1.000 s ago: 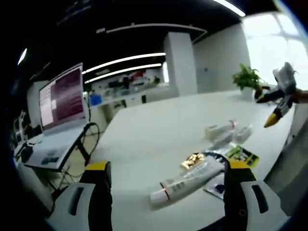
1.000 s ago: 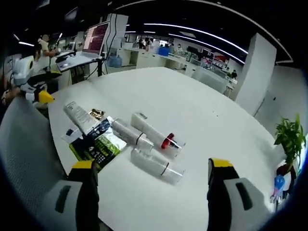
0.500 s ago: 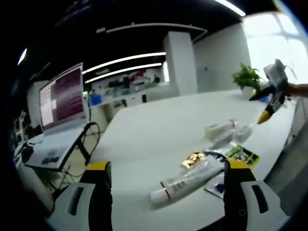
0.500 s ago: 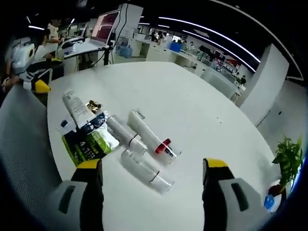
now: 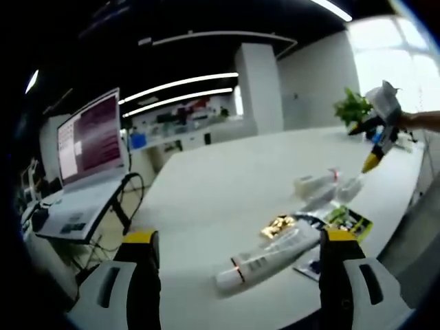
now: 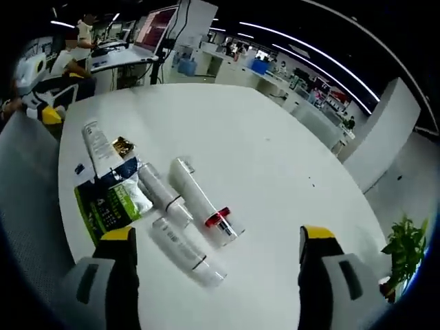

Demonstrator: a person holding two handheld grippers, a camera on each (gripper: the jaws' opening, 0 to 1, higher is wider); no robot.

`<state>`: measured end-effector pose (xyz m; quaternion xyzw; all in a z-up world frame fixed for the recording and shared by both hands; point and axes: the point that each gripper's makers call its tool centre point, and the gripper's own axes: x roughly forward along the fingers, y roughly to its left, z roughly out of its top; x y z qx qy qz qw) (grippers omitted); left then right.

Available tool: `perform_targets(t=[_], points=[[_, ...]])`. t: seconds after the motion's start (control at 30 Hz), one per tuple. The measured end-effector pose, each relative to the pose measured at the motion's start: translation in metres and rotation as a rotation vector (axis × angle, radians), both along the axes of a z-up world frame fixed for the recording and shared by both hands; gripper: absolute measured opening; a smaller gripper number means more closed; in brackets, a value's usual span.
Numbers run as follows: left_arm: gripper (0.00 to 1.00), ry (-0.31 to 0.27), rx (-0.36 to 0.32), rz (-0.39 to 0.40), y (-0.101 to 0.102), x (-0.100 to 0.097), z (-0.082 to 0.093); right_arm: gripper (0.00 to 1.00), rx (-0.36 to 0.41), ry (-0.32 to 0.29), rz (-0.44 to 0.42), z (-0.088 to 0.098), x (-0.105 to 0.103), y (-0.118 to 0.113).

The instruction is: Arrange the skincare products in the storage area until every visible bottle or jar stands upright without overlapping.

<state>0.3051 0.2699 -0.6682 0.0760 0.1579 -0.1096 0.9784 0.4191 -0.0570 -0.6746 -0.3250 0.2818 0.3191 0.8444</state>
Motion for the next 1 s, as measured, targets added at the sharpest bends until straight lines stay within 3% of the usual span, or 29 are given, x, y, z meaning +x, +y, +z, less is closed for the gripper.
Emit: perform_targets(t=[0.3, 0.7, 1.0], points=[[0.94, 0.011, 0.008, 0.004, 0.001, 0.0, -0.002, 0.96, -0.066, 0.022, 0.038, -0.006, 0.019, -0.007], [0.94, 0.022, 0.011, 0.01, 0.003, 0.0, -0.003, 0.96, -0.138, 0.078, 0.062, -0.027, 0.027, -0.012], [0.95, 0.03, 0.017, 0.011, 0.003, 0.0, -0.005, 0.88, -0.171, 0.105, 0.097, -0.036, 0.037, -0.008]])
